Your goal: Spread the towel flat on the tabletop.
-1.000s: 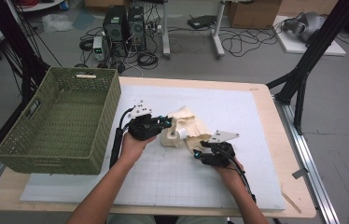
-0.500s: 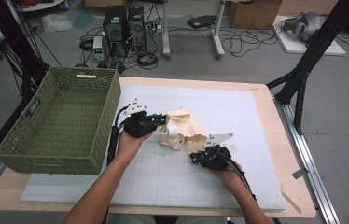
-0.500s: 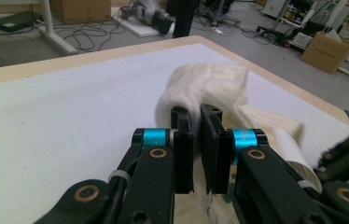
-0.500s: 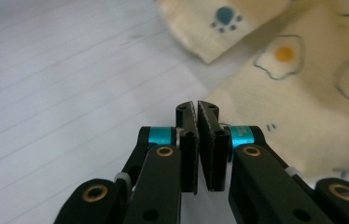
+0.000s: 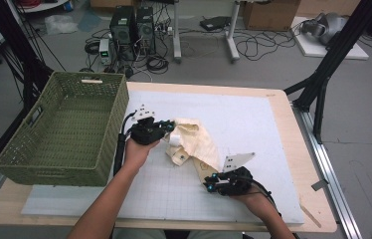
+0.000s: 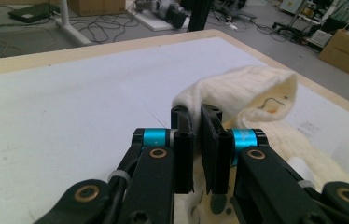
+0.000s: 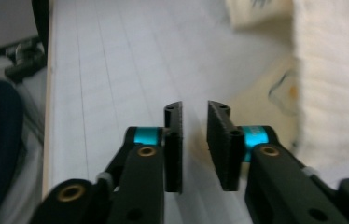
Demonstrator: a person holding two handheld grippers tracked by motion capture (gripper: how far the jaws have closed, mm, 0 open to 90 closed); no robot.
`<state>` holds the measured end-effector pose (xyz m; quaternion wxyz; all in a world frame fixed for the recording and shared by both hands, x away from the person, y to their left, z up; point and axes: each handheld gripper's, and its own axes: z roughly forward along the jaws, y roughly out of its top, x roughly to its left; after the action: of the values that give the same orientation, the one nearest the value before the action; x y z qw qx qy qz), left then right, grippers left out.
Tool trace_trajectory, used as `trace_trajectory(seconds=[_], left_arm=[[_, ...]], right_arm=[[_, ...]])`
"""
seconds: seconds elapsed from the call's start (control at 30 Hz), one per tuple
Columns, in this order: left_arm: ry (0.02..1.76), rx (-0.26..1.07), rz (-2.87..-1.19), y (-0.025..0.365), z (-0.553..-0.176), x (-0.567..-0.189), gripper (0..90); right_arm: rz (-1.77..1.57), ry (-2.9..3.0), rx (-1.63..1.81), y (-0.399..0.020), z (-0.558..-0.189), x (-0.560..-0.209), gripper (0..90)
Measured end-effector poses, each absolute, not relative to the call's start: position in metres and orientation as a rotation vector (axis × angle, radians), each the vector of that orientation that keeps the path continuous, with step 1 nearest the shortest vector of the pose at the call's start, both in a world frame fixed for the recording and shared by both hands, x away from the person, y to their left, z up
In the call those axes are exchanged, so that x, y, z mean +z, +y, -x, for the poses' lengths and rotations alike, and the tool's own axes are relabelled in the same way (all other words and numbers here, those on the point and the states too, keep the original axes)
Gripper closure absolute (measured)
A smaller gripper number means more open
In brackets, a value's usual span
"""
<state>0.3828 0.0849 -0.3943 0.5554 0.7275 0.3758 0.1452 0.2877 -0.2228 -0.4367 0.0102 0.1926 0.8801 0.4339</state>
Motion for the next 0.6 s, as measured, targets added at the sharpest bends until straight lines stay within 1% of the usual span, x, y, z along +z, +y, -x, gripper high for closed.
trace_trajectory(seconds=[0.03, 0.17, 0.23, 0.4, 0.5, 0.57, 0.6], left_arm=[[0.884, 0.343, -1.721, 0.083, -0.383, -0.395, 83.4], [0.882, 0.338, -1.73, 0.08, -0.384, -0.397, 83.4], [0.885, 0.336, -1.734, 0.079, -0.385, -0.398, 83.4], [0.877, 0.334, -1.741, 0.077, -0.384, -0.398, 83.3], [0.874, 0.328, -1.746, 0.076, -0.384, -0.399, 83.3], [0.869, 0.326, -1.753, 0.075, -0.384, -0.399, 83.3], [0.865, 0.326, -1.752, 0.074, -0.383, -0.399, 83.3]], right_arm=[[-0.601, 2.722, 1.374, -0.223, -0.288, -0.433, 70.4], [-0.557, 2.538, 1.39, -0.222, -0.284, -0.413, 63.4], [-0.548, 2.443, 1.367, -0.219, -0.285, -0.406, 57.0], [-0.545, 2.337, 1.283, -0.204, -0.295, -0.402, 50.7], [-0.533, 2.347, 1.209, -0.195, -0.302, -0.406, 50.6], [-0.541, 2.335, 1.092, -0.185, -0.31, -0.413, 55.4], [-0.551, 2.327, 1.034, -0.182, -0.313, -0.417, 62.7]])
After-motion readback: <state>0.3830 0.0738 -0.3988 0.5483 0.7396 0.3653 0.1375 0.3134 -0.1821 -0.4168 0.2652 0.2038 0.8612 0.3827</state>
